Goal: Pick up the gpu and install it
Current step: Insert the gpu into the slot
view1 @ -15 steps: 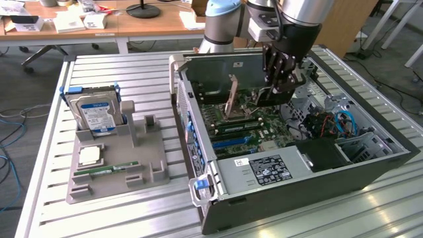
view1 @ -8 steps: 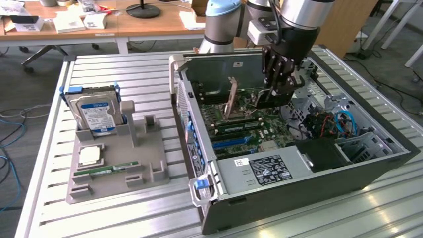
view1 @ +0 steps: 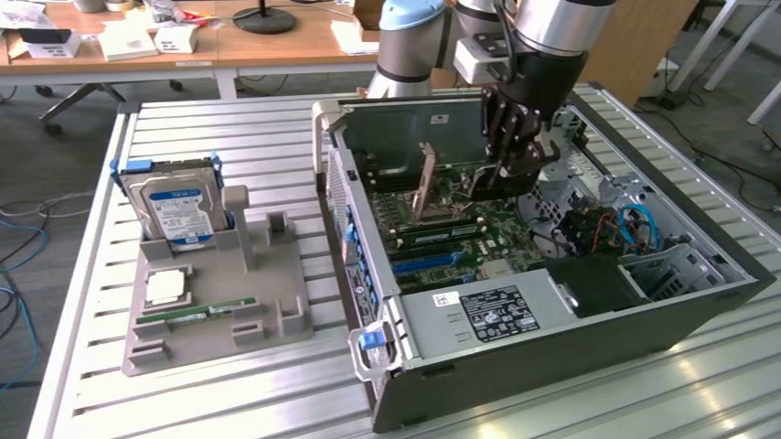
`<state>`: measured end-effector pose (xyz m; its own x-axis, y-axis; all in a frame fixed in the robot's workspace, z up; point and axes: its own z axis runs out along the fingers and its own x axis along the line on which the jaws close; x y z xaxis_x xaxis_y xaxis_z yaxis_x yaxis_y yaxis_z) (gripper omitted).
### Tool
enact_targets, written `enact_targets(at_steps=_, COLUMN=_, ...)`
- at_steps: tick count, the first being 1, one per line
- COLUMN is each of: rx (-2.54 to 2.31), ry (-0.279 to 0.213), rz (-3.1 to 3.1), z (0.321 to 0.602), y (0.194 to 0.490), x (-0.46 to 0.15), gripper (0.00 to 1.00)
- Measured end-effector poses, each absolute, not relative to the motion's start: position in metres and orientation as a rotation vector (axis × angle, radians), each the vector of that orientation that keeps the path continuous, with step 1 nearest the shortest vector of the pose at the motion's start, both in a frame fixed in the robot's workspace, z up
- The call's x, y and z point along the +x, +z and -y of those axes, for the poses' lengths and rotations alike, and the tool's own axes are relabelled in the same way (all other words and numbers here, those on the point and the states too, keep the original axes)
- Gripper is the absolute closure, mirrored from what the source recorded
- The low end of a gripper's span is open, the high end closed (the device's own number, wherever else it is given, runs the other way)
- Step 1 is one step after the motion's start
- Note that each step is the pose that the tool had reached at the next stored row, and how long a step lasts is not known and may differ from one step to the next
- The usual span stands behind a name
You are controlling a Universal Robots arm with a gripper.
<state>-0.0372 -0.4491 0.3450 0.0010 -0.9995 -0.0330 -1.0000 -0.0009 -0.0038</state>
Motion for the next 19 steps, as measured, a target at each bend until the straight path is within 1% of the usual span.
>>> enact_targets(at_steps=10, rx=-2.204, ry=0.032, rz=-2.202, z=0.449, y=0.345, x=-0.045, gripper=0.74)
enact_targets(at_steps=19, rx=-2.204, ry=0.031, rz=-2.202, z=0.449, y=0.334, x=-0.046, gripper=0.74)
